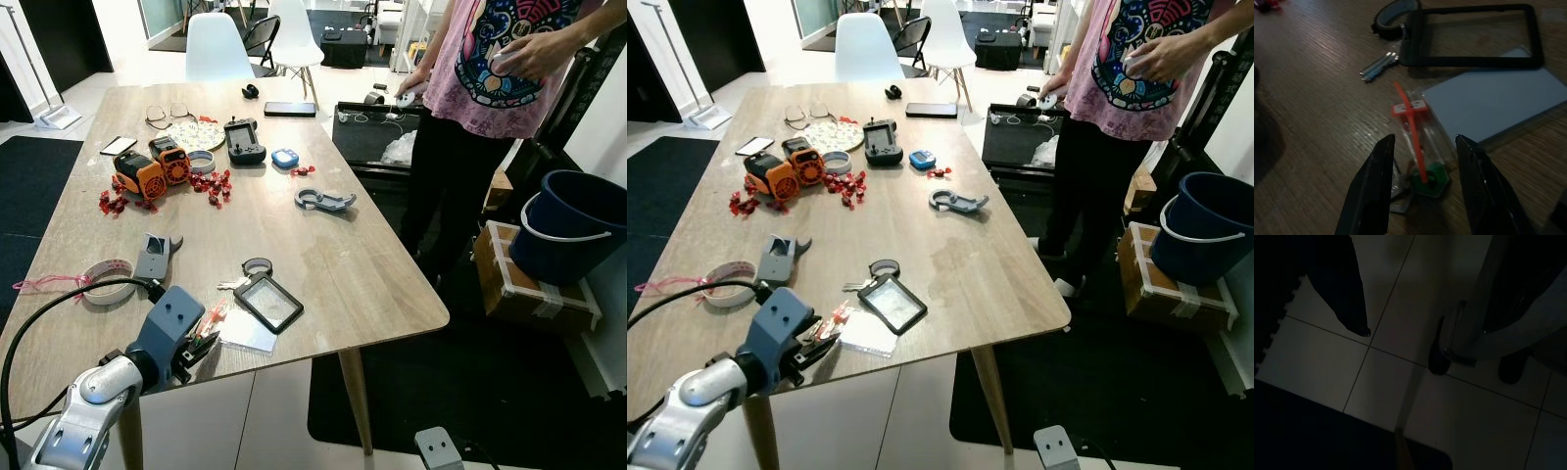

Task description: Hang keys on a hook

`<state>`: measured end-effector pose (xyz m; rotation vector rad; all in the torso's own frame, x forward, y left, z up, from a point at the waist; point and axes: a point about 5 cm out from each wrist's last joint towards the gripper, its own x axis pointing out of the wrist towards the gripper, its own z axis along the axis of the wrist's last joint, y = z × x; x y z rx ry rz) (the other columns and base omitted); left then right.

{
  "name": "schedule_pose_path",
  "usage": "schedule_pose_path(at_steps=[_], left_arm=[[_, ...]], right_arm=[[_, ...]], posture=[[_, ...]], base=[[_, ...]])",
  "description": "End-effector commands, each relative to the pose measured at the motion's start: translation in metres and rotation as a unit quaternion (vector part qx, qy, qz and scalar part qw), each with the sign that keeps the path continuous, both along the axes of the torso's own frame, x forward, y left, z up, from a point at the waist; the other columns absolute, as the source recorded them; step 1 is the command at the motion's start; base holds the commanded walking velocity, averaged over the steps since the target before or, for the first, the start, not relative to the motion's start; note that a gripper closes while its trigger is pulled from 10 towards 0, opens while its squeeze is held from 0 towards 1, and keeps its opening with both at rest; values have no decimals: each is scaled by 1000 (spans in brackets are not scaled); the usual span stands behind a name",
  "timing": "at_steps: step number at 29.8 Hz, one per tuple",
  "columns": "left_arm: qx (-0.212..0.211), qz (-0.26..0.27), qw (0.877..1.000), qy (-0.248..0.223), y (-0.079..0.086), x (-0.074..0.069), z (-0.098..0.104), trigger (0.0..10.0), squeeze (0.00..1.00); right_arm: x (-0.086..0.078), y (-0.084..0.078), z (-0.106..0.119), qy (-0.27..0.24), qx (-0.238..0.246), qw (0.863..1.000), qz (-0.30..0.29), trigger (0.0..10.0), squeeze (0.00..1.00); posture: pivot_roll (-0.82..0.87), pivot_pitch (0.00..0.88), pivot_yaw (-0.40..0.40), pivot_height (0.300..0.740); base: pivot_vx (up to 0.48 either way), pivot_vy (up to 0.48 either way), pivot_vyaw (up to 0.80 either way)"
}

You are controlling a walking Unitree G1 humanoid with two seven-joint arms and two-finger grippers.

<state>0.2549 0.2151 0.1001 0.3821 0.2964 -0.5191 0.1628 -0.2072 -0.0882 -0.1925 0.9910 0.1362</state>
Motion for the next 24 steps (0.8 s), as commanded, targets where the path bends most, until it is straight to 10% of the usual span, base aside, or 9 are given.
schedule_pose_path(at_steps=[1, 11, 13, 15, 19, 20, 24], left_arm=[[12, -5, 1000, -4, 4, -1, 4, 10000, 0], [10, 5, 1000, -8, 10, -1, 3, 9020, 0], [11, 10, 1000, -10, 11, 1, 4, 6118, 0], [10, 12, 1000, -10, 11, 1, 4, 6118, 0], [9, 13, 1000, -11, 12, 2, 4, 3608, 0], [9, 13, 1000, -12, 12, 2, 4, 1686, 0], [10, 13, 1000, -12, 13, 2, 4, 0, 0]], right_arm=[[-6, -2, -2, 13, -2, 1000, -3, 10000, 0], [-6, -3, -2, 12, -2, 1000, -3, 10000, 0], [-6, -3, -2, 12, -3, 1000, -3, 10000, 0], [-6, -3, -2, 12, -3, 1000, -3, 10000, 0], [-6, -3, -2, 12, -3, 1000, -4, 10000, 0], [-6, -3, -2, 12, -3, 1000, -4, 10000, 0], [-6, -3, -2, 12, -2, 1000, -4, 10000, 0]], posture=[[46, 66, -26, 740], [44, 66, -26, 740], [44, 66, -26, 740], [44, 66, -26, 740], [42, 64, -24, 740], [42, 65, -24, 740], [42, 65, -24, 740]], base=[[0, 0, 0], [0, 0, 0], [0, 0, 0], [0, 0, 0], [0, 0, 0], [0, 0, 0], [0, 0, 0]])
